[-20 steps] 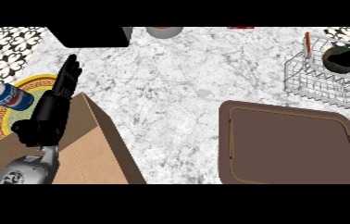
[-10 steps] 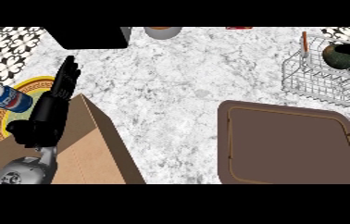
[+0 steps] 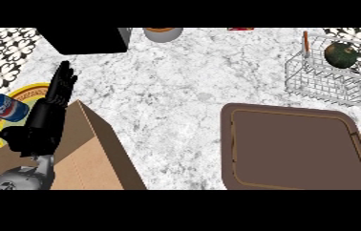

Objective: Pick the squash from the tray and place it in the tiered basket

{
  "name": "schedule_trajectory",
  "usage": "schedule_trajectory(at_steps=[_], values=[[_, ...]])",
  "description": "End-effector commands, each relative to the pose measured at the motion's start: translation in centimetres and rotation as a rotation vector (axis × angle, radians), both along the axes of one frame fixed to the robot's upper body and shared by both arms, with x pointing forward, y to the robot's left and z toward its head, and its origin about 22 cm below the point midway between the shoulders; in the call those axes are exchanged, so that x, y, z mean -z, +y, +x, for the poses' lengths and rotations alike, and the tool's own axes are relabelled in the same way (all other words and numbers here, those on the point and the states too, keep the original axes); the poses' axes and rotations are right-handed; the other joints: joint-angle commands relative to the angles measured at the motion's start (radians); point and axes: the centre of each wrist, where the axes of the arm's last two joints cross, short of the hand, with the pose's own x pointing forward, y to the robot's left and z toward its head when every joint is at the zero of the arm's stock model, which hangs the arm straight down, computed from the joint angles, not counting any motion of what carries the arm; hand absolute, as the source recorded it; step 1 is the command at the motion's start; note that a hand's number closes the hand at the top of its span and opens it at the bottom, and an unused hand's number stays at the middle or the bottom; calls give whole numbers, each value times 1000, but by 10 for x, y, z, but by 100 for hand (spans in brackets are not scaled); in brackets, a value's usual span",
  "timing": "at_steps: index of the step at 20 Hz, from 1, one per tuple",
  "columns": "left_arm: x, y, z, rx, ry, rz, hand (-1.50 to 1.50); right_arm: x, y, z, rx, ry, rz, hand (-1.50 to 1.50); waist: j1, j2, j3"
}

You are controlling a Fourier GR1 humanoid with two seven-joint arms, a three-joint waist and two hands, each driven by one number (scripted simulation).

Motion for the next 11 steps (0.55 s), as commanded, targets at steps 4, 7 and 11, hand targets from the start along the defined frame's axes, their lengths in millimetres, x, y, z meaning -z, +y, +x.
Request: schedule_trajectory(at_steps=[4,7,11], values=[[29,45,-7,-139,169,135,0,7,-53,-56,7,23,127,-150,-59,21,-28],[30,44,-14,-130,174,121,0,-16,-71,-82,-24,-9,107,-150,-48,22,-29],[29,53,-20,-130,175,139,0,5,-99,-121,-38,-49,164,-150,-57,21,-28]])
